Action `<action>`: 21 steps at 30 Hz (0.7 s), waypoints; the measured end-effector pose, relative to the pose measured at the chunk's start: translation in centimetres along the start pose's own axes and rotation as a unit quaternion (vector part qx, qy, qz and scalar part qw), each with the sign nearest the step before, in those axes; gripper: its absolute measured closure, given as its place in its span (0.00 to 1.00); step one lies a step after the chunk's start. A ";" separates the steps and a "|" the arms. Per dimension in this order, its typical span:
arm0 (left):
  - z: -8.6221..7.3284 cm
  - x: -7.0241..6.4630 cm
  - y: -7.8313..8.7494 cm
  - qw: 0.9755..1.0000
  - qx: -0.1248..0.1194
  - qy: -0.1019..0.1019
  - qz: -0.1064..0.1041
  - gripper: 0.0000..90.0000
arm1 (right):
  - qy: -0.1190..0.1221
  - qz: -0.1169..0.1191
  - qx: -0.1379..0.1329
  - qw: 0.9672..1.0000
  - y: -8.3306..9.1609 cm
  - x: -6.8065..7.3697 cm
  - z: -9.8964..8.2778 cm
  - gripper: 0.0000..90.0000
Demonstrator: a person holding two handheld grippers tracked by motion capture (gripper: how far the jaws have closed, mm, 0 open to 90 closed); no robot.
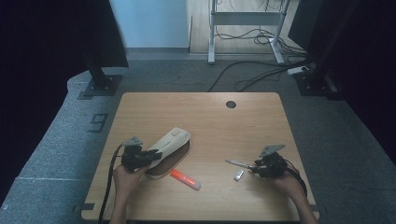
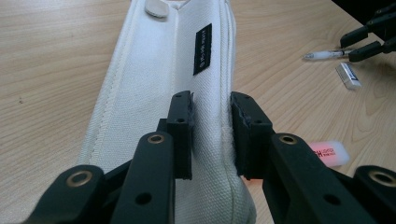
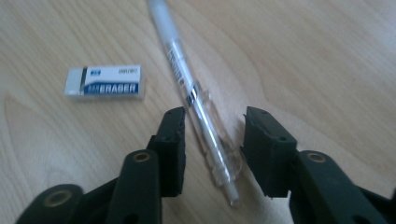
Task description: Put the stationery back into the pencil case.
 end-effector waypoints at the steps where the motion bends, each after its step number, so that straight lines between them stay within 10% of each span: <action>1: 0.0 0.0 0.0 1.000 0.000 0.000 0.000 0.79 | 0.001 0.002 -0.001 1.000 0.1 0.0 -0.1 0.69; 21: 0.0 -0.1 0.0 1.000 0.000 -0.001 -0.002 0.79 | -0.027 0.009 0.003 1.000 0.4 0.8 -0.1 0.82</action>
Point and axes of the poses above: each handheld gripper's, and its own axes: y roughly backward along the jaws, z roughly out of its top, x roughly to its left, the point moved 1 cm from there along -y, roughly forward along the jaws, and after that the axes turned 14 degrees about -x, right-handed, at the moved point
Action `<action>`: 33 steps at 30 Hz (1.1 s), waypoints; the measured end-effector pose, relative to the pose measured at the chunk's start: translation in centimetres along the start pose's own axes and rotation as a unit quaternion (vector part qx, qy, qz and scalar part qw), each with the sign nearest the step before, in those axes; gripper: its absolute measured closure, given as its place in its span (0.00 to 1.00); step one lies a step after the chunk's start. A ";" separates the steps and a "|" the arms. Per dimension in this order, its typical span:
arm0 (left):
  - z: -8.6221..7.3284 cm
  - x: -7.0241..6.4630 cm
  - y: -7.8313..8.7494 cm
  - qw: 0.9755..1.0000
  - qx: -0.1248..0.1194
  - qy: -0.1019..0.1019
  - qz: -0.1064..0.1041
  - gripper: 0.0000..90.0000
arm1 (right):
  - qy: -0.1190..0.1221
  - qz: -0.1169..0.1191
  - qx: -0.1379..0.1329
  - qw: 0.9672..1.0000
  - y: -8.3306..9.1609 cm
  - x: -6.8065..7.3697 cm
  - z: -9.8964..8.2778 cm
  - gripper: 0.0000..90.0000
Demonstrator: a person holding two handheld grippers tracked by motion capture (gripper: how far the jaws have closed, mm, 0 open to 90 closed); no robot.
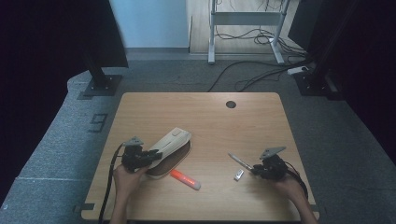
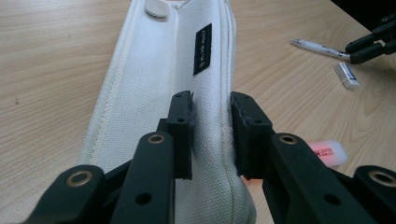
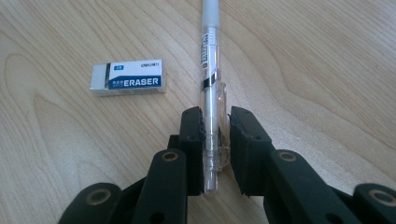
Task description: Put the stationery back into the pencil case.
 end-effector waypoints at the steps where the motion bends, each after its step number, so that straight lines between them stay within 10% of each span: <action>1: 0.0 0.0 0.0 1.000 0.000 0.001 0.000 0.79 | -0.001 0.001 -0.005 1.000 0.1 -0.1 0.0 0.82; 17: 0.0 0.0 0.0 1.000 0.000 0.001 -0.001 0.79 | -0.007 -0.001 -0.039 0.999 1.7 -0.2 1.6 0.82; 33: 0.0 0.0 0.0 1.000 0.000 0.001 -0.001 0.79 | 0.010 -0.006 -0.014 1.000 -0.1 0.4 0.6 0.82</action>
Point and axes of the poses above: each handheld gripper's, and its own axes: y roughly backward along the jaws, z roughly out of its top, x roughly to its left, the point moved 1 cm from there along -y, roughly forward along the jaws, and after that the axes turned 14 degrees about -x, right-handed, at the moved point
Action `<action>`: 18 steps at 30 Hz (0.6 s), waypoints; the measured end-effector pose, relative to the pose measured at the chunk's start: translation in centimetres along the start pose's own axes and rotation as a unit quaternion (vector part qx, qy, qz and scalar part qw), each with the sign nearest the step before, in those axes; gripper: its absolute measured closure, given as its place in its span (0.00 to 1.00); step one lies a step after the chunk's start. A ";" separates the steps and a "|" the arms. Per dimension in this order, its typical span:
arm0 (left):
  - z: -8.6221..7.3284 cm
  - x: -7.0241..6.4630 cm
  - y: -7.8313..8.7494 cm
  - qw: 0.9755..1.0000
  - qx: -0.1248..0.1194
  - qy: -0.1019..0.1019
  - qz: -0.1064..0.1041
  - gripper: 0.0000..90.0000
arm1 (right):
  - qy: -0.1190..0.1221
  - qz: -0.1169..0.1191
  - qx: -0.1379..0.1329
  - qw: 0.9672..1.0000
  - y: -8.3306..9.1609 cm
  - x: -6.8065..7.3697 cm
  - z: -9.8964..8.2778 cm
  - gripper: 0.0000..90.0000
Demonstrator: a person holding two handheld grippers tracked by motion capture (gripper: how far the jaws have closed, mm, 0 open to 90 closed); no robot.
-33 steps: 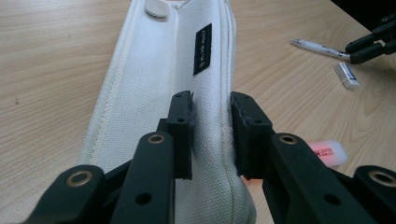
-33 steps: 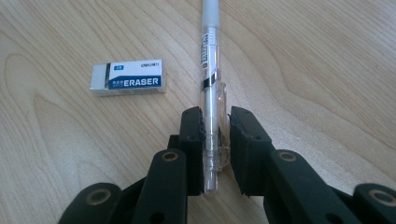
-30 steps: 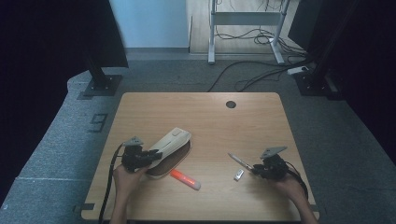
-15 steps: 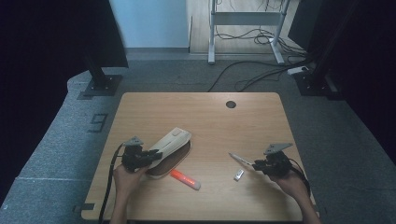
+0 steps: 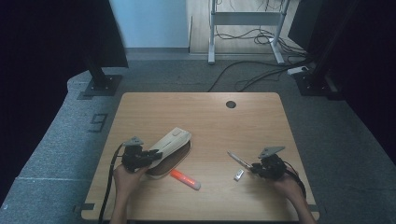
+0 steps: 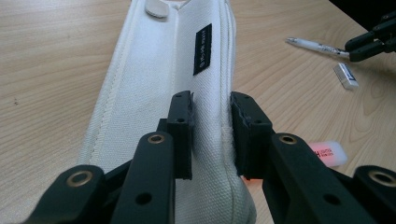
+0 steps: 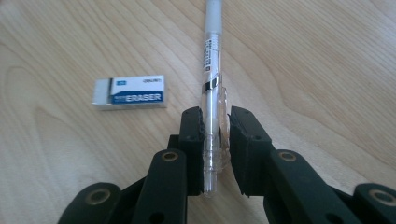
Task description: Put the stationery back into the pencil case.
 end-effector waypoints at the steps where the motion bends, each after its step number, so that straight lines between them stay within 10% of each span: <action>1: 0.0 0.0 0.0 1.000 0.000 0.000 0.000 0.79 | -0.001 0.001 -0.003 1.000 0.1 0.1 0.0 0.82; 18: 0.0 0.0 0.0 1.000 0.002 -0.003 0.000 0.79 | -0.015 0.012 0.007 1.000 -1.3 -0.2 0.6 0.73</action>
Point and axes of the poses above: each handheld gripper's, and its own axes: y roughly backward along the jaws, z roughly out of its top, x roughly to its left, the point moved 1 cm from there along -y, roughly forward along the jaws, and after that the axes turned 14 degrees about -x, right-handed, at the moved point
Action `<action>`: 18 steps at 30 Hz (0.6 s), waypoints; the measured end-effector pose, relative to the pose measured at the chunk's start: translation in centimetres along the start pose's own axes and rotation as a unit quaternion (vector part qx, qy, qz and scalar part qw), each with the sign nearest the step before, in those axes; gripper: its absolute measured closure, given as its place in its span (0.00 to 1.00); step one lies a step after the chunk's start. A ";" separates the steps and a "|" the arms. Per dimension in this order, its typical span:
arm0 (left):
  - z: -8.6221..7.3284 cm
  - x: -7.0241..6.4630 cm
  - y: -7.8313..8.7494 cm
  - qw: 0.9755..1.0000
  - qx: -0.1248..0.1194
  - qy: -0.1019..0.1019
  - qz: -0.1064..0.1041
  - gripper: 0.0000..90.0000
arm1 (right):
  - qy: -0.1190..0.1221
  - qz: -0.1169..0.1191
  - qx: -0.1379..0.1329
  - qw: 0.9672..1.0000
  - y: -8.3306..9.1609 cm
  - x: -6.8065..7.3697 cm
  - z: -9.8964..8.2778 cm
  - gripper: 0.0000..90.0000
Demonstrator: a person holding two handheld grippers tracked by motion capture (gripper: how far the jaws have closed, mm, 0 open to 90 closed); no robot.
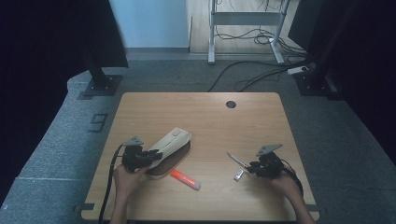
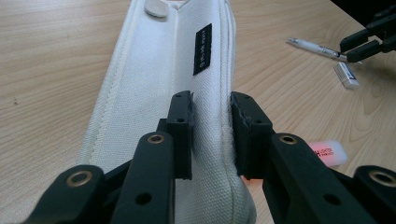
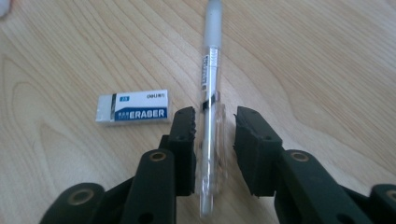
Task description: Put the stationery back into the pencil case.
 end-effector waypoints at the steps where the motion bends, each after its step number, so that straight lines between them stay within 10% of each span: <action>1: 0.0 0.0 0.0 1.000 0.000 0.000 0.000 0.79 | 0.003 -0.001 0.006 1.000 -0.3 0.0 0.1 0.72; 18: 0.0 -0.1 0.0 1.000 0.001 -0.002 0.000 0.78 | 0.032 -0.015 0.010 0.999 -4.4 1.3 3.3 0.87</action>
Point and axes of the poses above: each handheld gripper's, and its own axes: y roughly backward along the jaws, z roughly out of its top, x roughly to its left, the point moved 1 cm from there along -y, roughly forward along the jaws, and after that the axes turned 14 degrees about -x, right-handed, at the moved point
